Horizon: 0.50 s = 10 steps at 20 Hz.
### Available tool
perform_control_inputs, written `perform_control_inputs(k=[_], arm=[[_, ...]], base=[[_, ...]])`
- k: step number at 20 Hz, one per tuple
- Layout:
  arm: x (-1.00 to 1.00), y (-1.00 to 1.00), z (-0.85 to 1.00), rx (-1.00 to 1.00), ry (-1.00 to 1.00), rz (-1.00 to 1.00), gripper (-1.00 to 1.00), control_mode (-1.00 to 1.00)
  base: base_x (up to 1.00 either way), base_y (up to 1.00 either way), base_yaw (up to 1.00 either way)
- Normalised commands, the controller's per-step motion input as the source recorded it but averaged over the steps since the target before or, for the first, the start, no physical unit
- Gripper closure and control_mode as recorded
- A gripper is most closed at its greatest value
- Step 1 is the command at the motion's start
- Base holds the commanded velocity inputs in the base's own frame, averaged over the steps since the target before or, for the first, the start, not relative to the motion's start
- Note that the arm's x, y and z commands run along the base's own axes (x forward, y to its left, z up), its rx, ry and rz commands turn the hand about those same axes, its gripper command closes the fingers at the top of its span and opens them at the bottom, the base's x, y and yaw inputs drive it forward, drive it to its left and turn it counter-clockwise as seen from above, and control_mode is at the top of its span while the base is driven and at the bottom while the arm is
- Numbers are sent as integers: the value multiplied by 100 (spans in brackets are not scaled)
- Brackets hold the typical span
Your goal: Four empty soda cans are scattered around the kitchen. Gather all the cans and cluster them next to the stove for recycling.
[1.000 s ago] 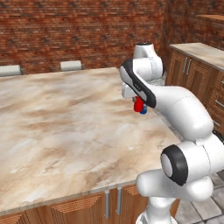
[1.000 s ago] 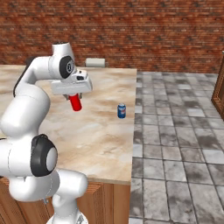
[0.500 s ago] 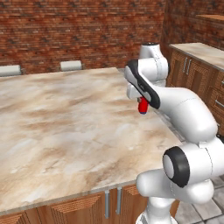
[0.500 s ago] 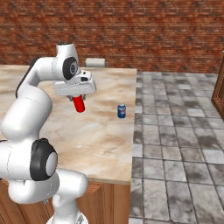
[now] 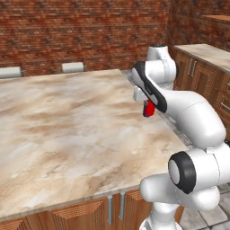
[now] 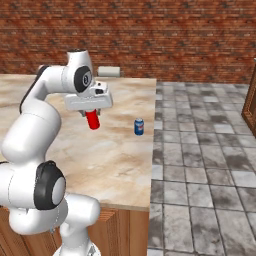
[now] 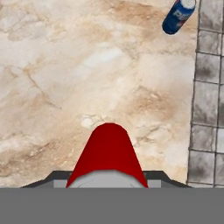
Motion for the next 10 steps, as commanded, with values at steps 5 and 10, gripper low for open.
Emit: perform_control_inputs(k=[5,10], arm=[[0,0,0,0,0,0,100,100],[0,0,0,0,0,0,100,100]], base=[[-20,-7,0],[-56,-21,-1]])
